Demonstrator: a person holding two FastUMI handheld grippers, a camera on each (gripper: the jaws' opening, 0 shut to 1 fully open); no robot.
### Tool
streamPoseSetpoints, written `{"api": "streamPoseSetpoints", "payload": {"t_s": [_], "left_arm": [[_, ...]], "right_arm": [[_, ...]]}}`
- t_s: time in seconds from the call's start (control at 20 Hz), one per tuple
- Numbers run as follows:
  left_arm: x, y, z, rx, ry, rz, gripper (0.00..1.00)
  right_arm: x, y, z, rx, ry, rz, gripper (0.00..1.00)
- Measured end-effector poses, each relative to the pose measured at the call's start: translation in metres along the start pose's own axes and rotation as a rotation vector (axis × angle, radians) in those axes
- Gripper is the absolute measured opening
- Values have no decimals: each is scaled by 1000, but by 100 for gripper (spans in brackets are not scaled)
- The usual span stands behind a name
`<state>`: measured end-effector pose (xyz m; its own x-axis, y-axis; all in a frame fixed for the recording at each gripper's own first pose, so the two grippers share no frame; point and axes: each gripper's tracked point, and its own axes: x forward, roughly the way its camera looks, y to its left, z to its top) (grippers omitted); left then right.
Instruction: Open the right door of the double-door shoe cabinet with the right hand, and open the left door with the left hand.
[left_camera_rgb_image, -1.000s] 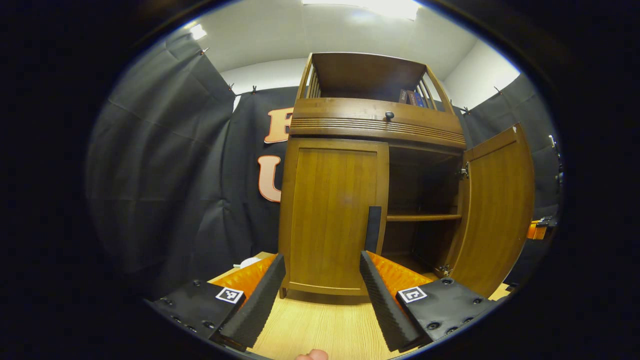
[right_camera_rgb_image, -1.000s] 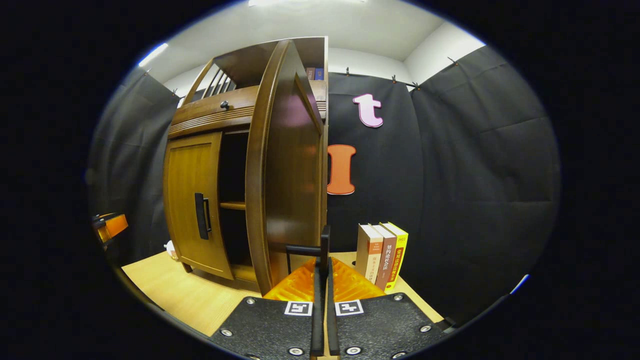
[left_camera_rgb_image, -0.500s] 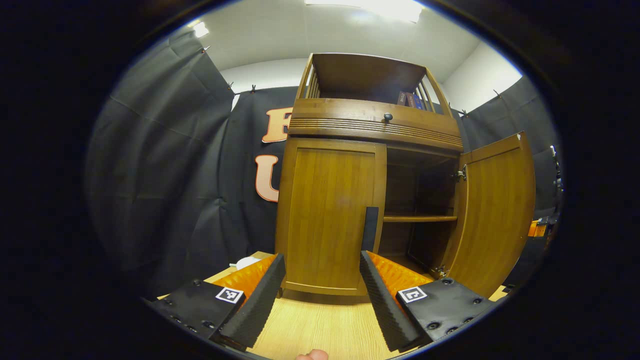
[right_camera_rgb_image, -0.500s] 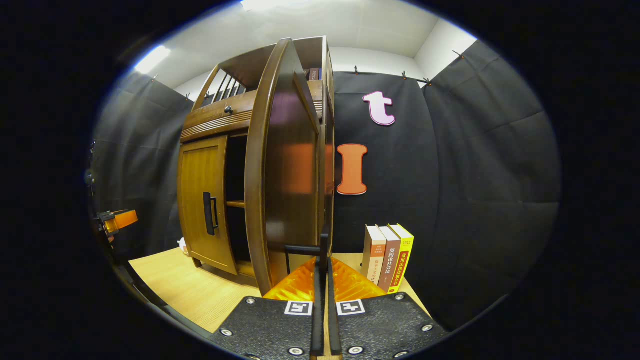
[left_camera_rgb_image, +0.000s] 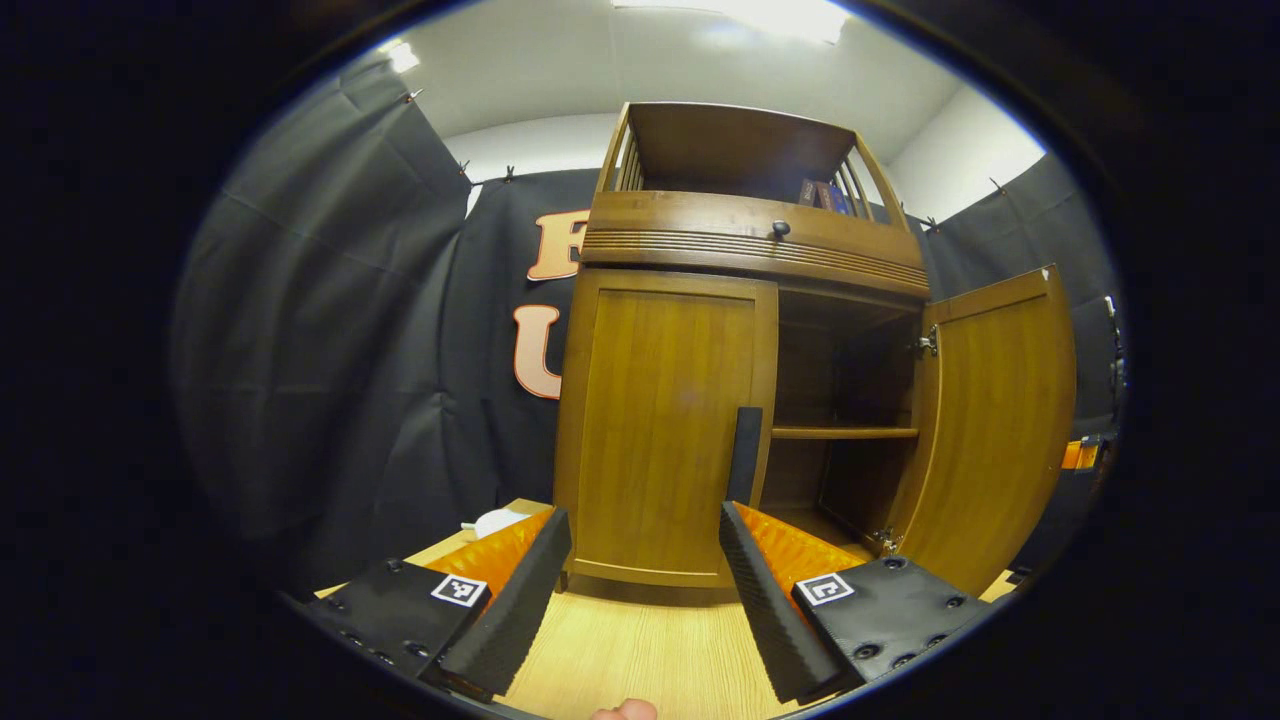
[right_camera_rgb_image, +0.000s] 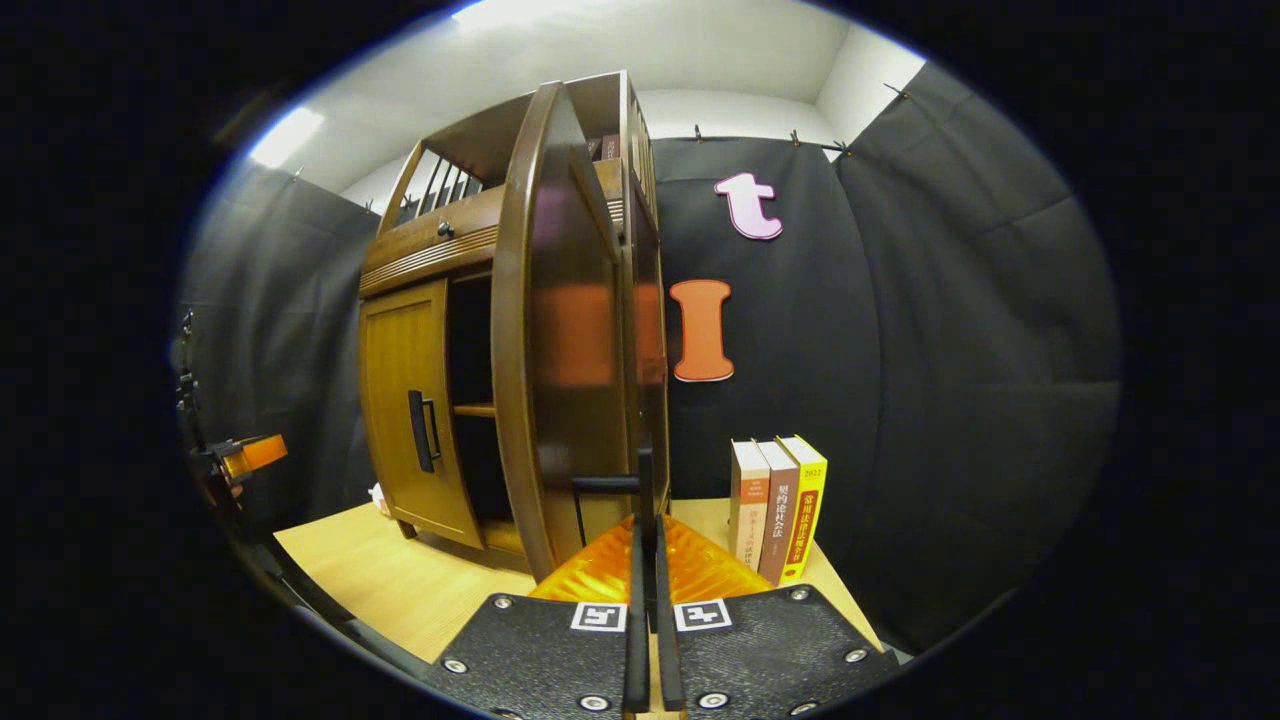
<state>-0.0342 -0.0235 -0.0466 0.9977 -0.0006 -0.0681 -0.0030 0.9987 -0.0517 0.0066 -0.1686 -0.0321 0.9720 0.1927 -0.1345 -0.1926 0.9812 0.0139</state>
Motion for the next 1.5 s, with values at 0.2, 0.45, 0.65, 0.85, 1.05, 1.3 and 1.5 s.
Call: {"api": "streamPoseSetpoints", "payload": {"t_s": [0.2,0.45,0.65,0.85,1.05,1.3,1.5], "left_arm": [[5,-6,-3,2,10,-7,96],[11,-20,-4,7,23,-42,97],[18,-42,-5,-14,52,-99,98],[29,-64,6,19,35,-146,96],[50,-90,21,-1,16,-210,97],[95,-114,33,-19,11,-267,98],[138,-123,26,5,22,-266,98]], "right_arm": [[-29,-1,-9,22,-2,-53,3],[-58,11,-5,-6,-22,-104,4],[-66,30,2,-28,-25,-102,21],[-63,31,-1,-24,-9,-136,62],[-61,26,7,35,-39,-167,87],[-66,25,17,77,-61,-163,98],[-73,21,22,48,-75,-191,91]]}}
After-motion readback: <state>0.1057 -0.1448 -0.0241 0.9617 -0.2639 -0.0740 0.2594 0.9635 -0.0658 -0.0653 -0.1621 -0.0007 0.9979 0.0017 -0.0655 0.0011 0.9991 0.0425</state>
